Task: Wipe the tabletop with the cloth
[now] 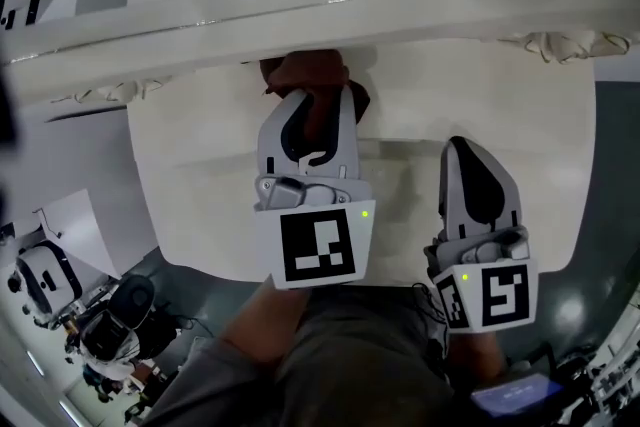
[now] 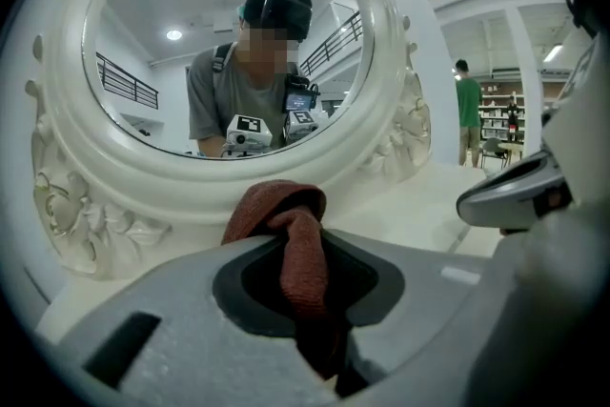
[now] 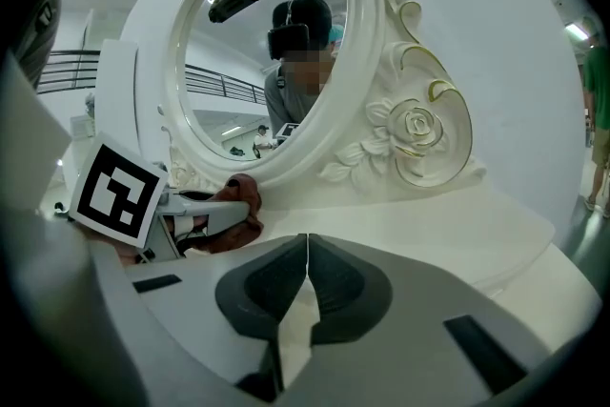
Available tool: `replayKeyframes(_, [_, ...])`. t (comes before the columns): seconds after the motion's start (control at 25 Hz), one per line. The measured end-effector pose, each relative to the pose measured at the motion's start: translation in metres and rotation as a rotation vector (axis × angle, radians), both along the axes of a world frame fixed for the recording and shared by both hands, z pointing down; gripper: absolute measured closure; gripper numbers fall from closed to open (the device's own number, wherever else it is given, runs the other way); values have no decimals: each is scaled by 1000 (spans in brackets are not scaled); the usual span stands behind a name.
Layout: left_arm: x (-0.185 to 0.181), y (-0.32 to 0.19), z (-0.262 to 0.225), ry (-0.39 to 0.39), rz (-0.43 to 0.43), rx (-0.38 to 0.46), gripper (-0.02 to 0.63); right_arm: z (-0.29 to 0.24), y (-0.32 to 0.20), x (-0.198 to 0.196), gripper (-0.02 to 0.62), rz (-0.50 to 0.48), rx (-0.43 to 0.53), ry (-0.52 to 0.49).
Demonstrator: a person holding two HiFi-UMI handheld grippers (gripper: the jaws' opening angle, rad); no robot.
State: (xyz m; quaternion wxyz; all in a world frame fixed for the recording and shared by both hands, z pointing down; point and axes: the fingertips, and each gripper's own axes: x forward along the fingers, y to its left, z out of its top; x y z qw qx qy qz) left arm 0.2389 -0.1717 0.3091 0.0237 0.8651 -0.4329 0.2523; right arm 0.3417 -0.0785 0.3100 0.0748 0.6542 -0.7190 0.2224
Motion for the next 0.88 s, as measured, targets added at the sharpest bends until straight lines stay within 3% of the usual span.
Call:
replayKeyframes(0.32, [-29,-4,-2,48,-5,-9,535,-1,-9,-35,580,-31,-10,25])
replayKeyframes(0.88, [-113,-18,-4,103,-52,-26,535,-15,-23,-112,580,-73,-26,78])
